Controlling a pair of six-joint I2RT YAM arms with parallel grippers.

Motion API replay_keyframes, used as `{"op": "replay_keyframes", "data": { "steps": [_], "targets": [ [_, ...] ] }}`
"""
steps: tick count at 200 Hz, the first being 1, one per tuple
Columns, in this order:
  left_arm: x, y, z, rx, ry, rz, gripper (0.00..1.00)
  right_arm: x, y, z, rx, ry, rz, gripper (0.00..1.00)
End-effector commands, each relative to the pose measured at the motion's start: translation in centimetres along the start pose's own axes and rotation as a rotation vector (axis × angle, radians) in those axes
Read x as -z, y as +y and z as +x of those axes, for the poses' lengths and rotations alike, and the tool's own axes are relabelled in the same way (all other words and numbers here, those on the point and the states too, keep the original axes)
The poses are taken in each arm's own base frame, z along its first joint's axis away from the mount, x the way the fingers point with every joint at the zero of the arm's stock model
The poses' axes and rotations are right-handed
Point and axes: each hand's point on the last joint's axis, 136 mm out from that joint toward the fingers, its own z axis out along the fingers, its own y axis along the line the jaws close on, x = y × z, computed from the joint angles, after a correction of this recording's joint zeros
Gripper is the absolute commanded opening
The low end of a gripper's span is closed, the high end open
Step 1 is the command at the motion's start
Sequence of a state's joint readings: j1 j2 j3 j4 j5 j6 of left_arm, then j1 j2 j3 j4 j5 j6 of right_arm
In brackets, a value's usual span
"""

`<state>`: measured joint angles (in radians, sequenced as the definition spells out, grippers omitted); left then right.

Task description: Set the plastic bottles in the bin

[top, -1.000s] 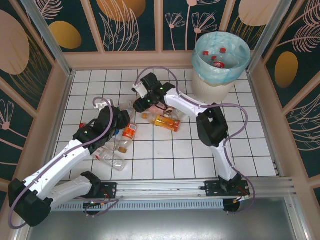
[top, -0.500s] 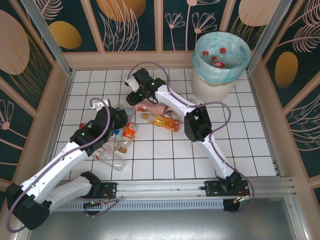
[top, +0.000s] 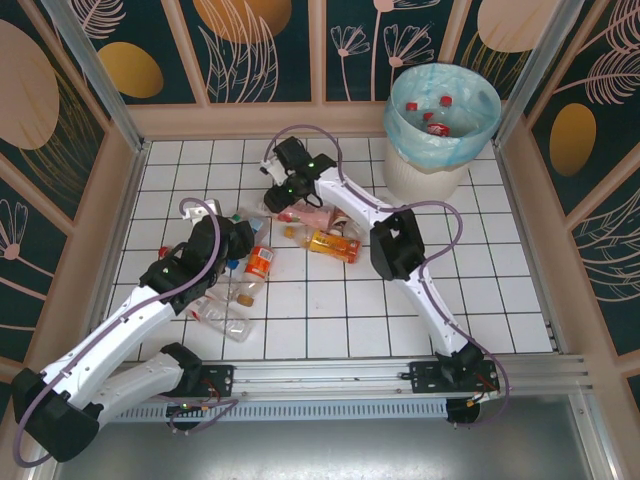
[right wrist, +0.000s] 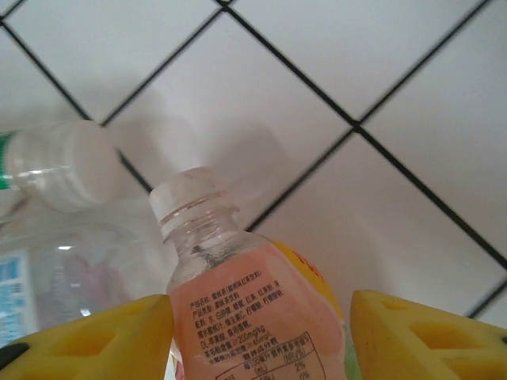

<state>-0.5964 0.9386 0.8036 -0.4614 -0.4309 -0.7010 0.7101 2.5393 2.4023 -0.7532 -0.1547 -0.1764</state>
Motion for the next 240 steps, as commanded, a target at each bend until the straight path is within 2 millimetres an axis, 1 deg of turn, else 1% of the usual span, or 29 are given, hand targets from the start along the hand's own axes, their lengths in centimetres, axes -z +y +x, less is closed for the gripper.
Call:
{"op": "replay_keyframes", "data": {
  "steps": [1,17,50,63,75,109,139,146,169,175,180,224,240],
  "targets": [
    [0.0,0.1,-0.5,-0.008,-0.024,-0.001,0.74,0.5,-2.5,0.7,-0.055,0.033,0.059,0.61],
    [-0.1,0.2,-0.5,-0.011,-0.023,-0.002,0.75,1.0,-2.7,0.5,-0.06,0.027,0.06,0.61],
    [-0.3,-0.2,-0.6,-0.014,-0.017,0.008,0.75,2.3,-1.5,-1.0,-0.067,-0.022,0.019,0.6],
    [-0.4,-0.2,-0.7,-0.014,-0.015,0.01,0.74,2.4,-1.1,-1.5,-0.075,-0.04,-0.004,0.61],
    [-0.4,-0.4,-0.7,-0.017,-0.013,0.013,0.74,1.9,-1.1,-1.5,-0.083,-0.044,-0.009,0.62],
    [-0.4,-0.4,-1.0,-0.018,-0.017,0.016,0.75,0.3,-2.0,-0.6,-0.133,-0.026,-0.001,0.64],
    [-0.6,-0.4,-0.8,-0.019,-0.009,0.019,0.75,-0.7,-0.9,0.1,-0.13,-0.005,-0.071,0.67],
    [-0.6,-0.4,-0.7,-0.02,-0.007,0.02,0.75,-0.9,-0.6,0.3,-0.13,0.003,-0.086,0.71],
    [-0.8,-0.5,-0.6,-0.017,-0.004,0.026,0.75,-1.1,-0.1,0.8,-0.124,0.018,-0.118,0.73],
    [-0.8,-0.5,-0.6,-0.018,-0.002,0.025,0.75,-1.1,0.0,0.9,-0.124,0.022,-0.121,0.8],
    [-0.8,-0.5,-0.6,-0.018,-0.003,0.025,0.75,-1.2,0.0,1.1,-0.12,0.027,-0.122,0.81],
    [-1.0,-0.5,-0.4,-0.018,0.003,0.029,0.75,-1.7,-0.9,2.5,-0.095,0.075,-0.065,0.81],
    [-1.0,-0.5,-0.4,-0.016,0.002,0.029,0.75,-1.8,-1.1,2.7,-0.079,0.083,-0.054,0.81]
  ]
}}
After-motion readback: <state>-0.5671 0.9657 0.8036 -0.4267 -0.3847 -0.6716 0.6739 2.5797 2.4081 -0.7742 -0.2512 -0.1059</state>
